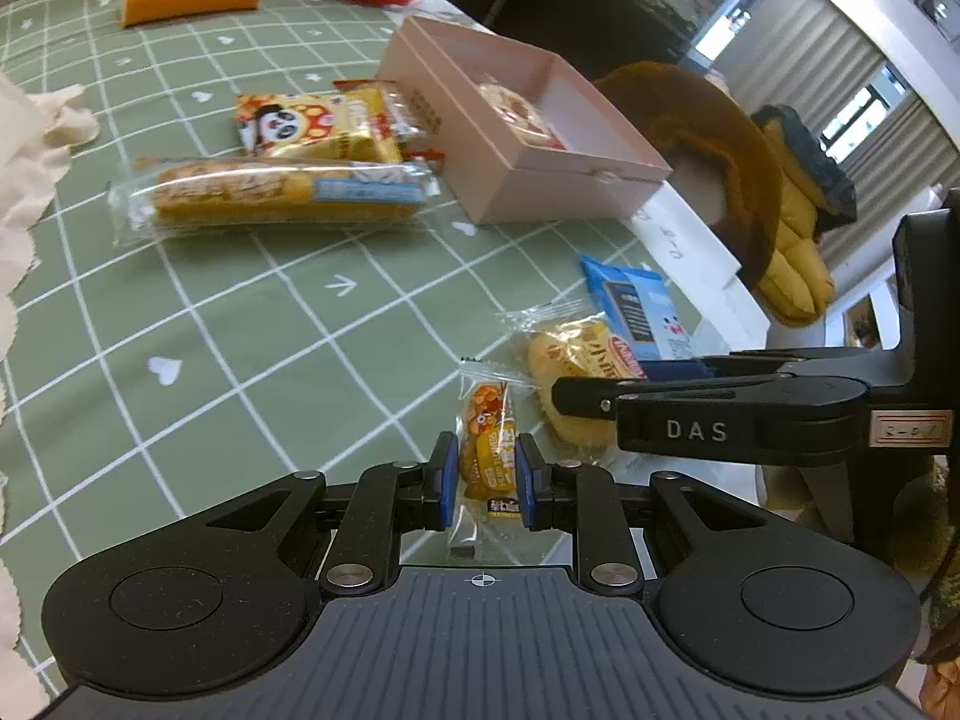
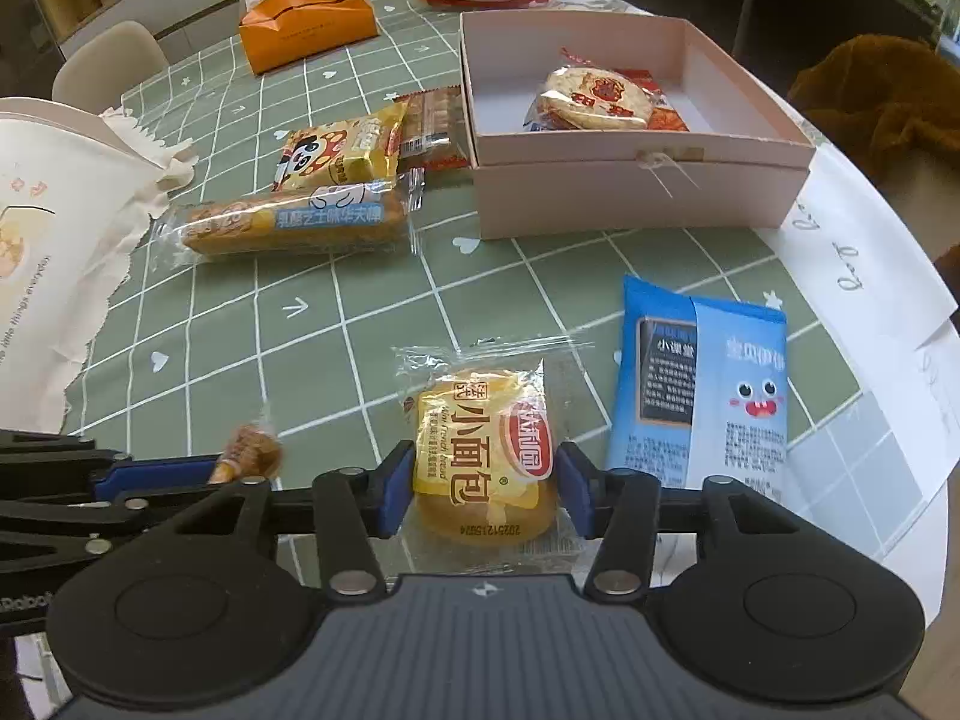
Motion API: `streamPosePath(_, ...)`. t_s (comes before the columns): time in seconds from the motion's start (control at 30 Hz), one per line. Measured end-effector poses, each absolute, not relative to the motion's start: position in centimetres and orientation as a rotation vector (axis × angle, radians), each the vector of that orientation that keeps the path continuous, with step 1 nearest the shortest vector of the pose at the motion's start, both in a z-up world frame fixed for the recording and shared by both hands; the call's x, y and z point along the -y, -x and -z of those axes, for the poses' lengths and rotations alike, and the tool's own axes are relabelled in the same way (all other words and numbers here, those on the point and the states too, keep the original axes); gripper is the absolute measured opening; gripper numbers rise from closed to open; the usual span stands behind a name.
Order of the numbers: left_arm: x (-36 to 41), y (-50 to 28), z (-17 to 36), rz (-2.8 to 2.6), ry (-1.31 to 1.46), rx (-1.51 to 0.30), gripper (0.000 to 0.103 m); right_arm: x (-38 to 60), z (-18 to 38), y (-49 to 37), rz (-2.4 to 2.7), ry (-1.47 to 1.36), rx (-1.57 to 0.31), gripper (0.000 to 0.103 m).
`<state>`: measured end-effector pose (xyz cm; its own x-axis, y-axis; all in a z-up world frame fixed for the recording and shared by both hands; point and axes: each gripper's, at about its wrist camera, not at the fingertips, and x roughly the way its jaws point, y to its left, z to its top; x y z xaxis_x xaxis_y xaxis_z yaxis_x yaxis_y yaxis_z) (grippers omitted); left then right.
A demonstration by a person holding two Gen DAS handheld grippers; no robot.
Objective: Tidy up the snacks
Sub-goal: 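Lift the bread packet and candy and carry both over the pink box, then open both tools to drop the bread packet and candy into the box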
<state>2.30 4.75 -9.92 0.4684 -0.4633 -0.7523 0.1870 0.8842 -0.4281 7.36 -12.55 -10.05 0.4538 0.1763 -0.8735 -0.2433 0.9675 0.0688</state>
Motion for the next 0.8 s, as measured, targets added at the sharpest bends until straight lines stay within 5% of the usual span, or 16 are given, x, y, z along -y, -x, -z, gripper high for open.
streamPosePath(0.27,-2.8,-3.0,7.6,0.458,0.293,-0.981,0.024,15.6,5.8,-6.0,-0.282,-0.006,-1.004,0.048)
streamPosePath(0.57,-1.7,-11.4,-4.1,0.472,0.302,-0.686,0.024,21.0,-8.7,-10.1,-0.228,-0.058,-0.615,0.048)
streamPosePath(0.8,1.9,-21.8,-0.8,0.437,0.377,-0.78,0.025,25.3,-9.8,-15.6,-0.197,-0.088,-0.577,0.048)
